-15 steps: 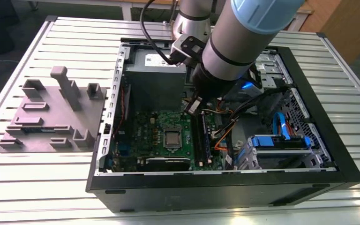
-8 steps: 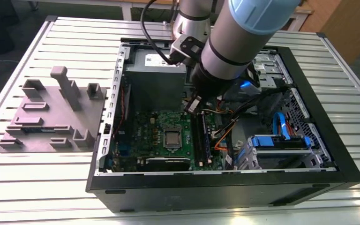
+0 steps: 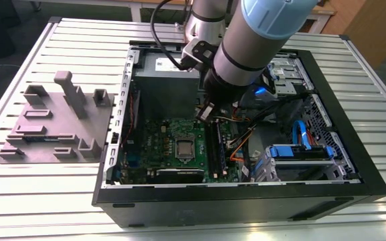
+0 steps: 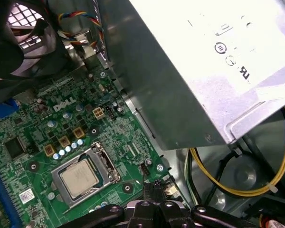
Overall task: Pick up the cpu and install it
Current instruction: 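Install the first cpu locking lever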
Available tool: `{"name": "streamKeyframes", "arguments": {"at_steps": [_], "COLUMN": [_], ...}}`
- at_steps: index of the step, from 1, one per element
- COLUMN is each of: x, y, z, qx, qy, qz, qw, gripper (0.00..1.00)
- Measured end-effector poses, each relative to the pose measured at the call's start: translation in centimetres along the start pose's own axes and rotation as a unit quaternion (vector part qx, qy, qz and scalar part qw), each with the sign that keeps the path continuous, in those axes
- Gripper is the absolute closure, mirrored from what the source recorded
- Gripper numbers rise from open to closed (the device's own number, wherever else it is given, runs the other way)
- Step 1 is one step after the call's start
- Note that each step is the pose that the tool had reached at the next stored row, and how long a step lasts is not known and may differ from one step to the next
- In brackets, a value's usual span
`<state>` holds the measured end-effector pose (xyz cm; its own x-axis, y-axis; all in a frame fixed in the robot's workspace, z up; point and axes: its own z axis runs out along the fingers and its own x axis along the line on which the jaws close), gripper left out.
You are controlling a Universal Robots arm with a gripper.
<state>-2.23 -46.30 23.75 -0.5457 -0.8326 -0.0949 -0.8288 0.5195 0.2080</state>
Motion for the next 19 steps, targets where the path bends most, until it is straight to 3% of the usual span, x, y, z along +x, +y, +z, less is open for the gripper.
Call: {"name": "streamKeyframes", "arguments": {"at_steps": [10,13,19], "x": [-0.11,0.0,0.47], "y": [0.49,0.44,0.4], "z": [0.6,0.57,0.53], "qx": [0.0007,0.0032,0.0024], "qy": [0.0003,0.0054,0.0081], "qz": [-0.003,-0.005,-0.018], "qw": [0.99999,0.99997,0.99981], "gripper": [0.9,0.9,0.9]}}
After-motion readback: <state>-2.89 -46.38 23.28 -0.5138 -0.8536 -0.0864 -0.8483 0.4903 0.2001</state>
